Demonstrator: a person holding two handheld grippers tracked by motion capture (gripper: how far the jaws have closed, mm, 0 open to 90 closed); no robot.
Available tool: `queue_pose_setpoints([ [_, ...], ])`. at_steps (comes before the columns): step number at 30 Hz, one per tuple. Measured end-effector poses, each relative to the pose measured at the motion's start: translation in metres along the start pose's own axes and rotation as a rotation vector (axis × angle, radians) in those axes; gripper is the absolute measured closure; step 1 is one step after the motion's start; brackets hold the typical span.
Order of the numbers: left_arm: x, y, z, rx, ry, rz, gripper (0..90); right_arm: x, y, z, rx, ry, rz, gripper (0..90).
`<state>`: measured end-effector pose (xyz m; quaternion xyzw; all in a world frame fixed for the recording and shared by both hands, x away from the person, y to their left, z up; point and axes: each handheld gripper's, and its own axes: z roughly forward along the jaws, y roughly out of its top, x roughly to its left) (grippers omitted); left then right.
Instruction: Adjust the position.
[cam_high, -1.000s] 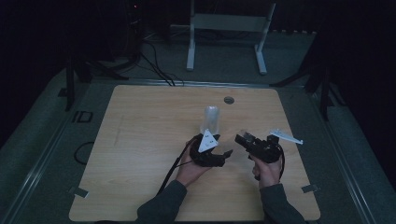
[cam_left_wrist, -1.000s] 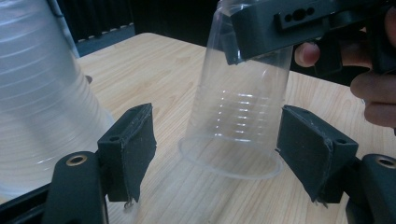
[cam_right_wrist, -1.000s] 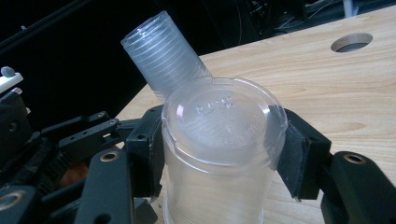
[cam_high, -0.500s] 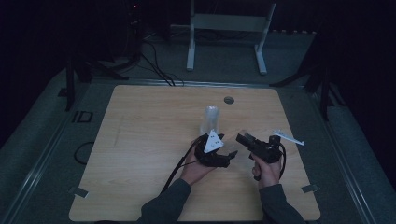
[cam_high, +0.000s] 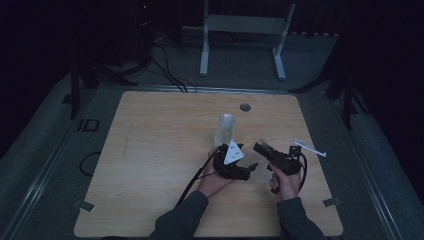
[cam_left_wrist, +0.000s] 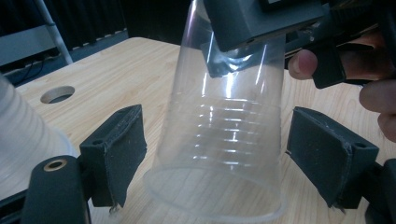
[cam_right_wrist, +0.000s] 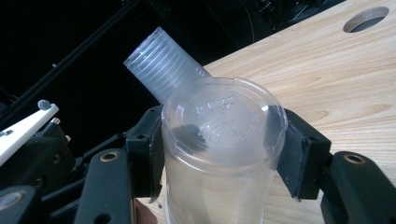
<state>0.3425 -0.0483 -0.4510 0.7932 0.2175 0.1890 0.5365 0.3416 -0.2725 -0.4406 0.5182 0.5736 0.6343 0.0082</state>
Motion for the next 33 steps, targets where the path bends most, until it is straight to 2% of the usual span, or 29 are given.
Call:
queue_pose_setpoints([
  [4,-0.0008,0.0012,0.0027,-0.001,0.004,0.006,19.3,-0.0003,-0.0004,0.0001,-0.001,0.008,0.011,41.0],
  [18,0.0012,0.0005,0.0075,-0.008,-0.016,-0.023,19.9,-0.0002,-0.0003,0.0002,-0.007,0.044,0.038,41.1],
  [33,0.0000,0.0002,0.0085,-0.008,-0.016,-0.023,21.6,-0.0024,0.0003,-0.0008,-0.018,0.062,0.063,41.2],
])
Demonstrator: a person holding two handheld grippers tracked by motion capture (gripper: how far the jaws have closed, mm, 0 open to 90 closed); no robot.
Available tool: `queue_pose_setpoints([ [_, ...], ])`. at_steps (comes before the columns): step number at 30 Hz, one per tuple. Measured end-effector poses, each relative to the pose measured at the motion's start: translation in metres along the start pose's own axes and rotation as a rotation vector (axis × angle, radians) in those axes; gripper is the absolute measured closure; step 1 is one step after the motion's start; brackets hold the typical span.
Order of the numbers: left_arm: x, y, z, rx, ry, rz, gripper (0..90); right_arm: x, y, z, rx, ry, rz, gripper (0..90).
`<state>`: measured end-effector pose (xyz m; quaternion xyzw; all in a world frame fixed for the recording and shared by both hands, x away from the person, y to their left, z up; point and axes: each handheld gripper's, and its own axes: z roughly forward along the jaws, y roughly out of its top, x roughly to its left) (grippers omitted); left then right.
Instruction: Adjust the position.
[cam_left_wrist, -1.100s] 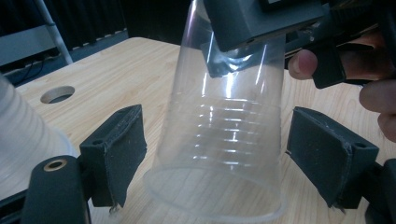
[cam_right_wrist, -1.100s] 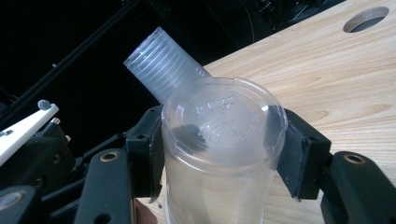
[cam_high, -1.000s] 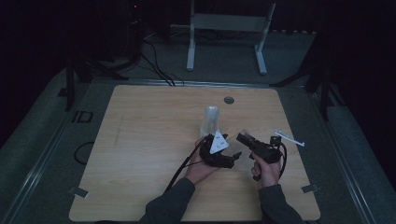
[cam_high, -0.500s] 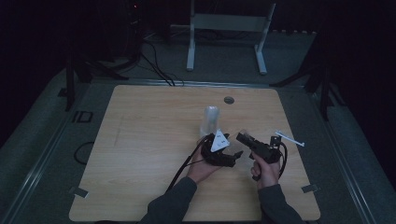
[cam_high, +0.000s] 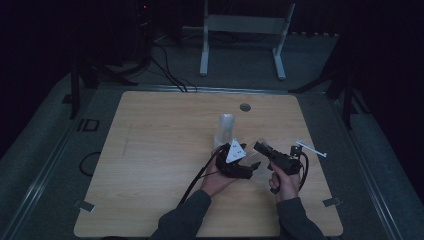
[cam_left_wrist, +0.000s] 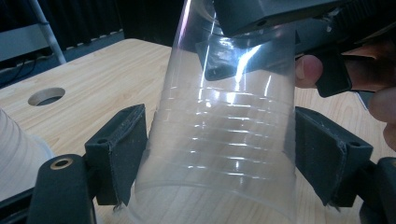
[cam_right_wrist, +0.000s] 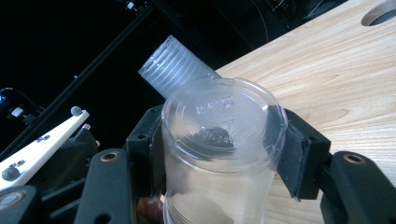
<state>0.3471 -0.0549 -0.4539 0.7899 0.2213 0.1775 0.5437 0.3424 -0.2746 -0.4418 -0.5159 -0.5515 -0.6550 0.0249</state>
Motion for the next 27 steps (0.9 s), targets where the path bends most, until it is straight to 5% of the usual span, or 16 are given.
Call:
queue_pose_setpoints([
  [27,-0.0025,-0.0002,0.0002,-0.004,-0.002,0.003,28.4,-0.0050,0.0000,-0.0025,-0.002,0.020,0.029,37.0],
])
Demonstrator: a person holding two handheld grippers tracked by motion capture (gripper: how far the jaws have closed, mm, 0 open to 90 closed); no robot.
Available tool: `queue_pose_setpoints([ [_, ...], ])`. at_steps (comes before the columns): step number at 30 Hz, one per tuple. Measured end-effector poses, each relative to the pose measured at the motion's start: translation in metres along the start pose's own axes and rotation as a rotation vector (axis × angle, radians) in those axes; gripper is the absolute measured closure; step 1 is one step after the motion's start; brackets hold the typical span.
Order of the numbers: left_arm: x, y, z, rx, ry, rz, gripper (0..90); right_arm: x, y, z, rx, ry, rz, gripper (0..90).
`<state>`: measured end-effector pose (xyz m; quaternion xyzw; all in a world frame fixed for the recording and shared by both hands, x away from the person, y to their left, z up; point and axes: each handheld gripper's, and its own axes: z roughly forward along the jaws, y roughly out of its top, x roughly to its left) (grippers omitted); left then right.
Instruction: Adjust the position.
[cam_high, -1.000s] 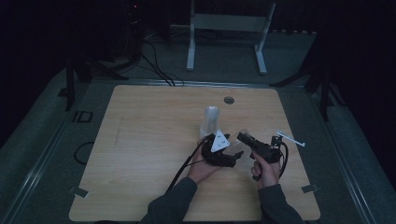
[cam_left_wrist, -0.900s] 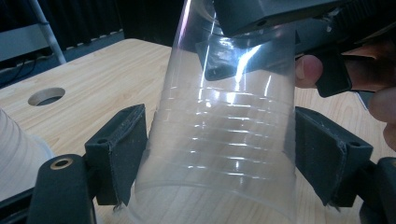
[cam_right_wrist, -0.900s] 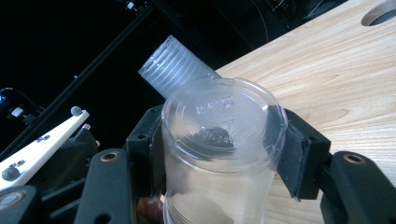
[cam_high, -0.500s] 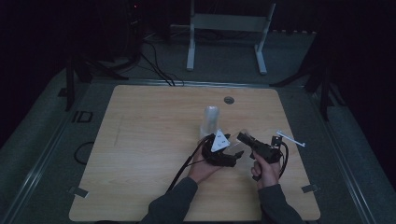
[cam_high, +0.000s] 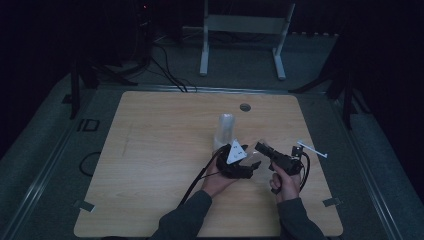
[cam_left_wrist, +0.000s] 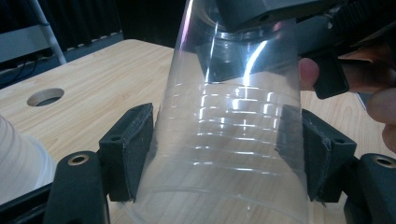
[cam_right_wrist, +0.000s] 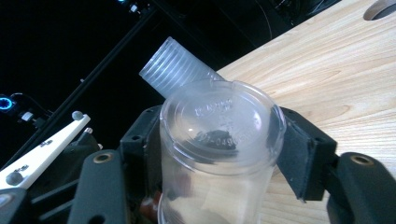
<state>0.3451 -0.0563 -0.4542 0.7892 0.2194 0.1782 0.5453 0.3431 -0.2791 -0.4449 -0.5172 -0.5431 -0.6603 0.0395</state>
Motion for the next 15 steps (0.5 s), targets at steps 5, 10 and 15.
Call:
queue_pose_setpoints([
  [5,-0.0006,0.0007,-0.0012,0.002,-0.004,0.009,29.0,0.0001,0.0008,-0.0010,0.009,-0.011,-0.013,31.9],
  [10,0.0007,0.0009,-0.0027,0.006,-0.008,0.011,29.1,0.0016,0.0015,-0.0025,0.015,-0.012,-0.029,30.4],
  [15,0.0046,0.0008,-0.0049,0.010,-0.002,0.003,29.3,0.0026,0.0024,-0.0057,0.021,-0.004,-0.039,30.4],
])
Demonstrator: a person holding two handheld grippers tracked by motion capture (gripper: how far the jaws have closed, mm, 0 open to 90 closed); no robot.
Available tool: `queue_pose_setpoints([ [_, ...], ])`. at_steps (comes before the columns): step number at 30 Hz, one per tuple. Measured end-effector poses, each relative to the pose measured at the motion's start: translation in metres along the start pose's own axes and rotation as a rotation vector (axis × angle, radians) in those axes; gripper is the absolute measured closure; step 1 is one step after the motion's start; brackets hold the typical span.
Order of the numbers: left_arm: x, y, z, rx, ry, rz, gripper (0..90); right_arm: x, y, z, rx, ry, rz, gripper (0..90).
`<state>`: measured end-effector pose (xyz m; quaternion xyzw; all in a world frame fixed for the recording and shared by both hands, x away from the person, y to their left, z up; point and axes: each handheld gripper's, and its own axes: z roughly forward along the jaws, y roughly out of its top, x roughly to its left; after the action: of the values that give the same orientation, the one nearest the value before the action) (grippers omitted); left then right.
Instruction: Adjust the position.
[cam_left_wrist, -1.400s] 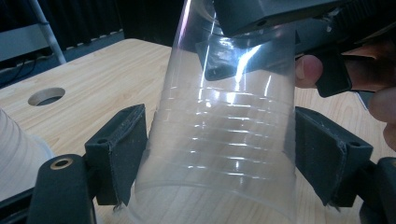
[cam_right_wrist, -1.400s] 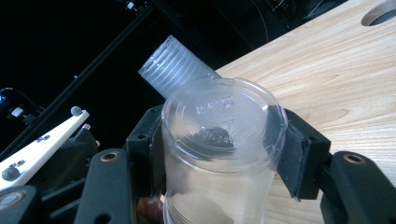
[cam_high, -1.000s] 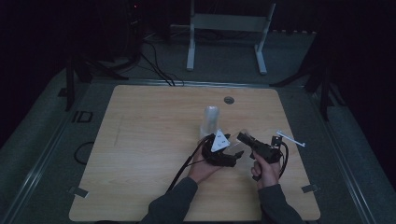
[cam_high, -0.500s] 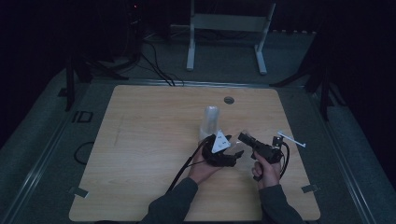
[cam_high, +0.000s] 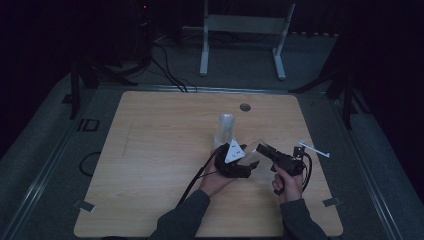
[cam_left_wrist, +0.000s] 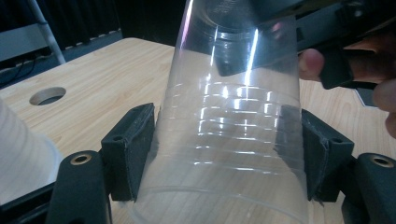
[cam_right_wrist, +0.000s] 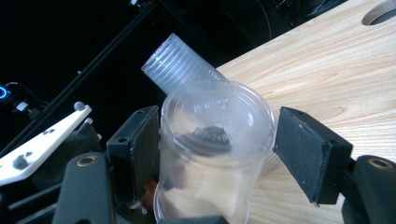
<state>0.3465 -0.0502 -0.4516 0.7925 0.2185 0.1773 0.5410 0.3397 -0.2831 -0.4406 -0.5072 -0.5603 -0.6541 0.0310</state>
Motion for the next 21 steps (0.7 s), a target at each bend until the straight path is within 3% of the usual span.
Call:
queue_pose_setpoints([
  [21,0.014,0.001,-0.010,0.013,0.025,-0.005,29.5,0.002,0.002,-0.008,0.040,0.007,-0.056,30.6],
])
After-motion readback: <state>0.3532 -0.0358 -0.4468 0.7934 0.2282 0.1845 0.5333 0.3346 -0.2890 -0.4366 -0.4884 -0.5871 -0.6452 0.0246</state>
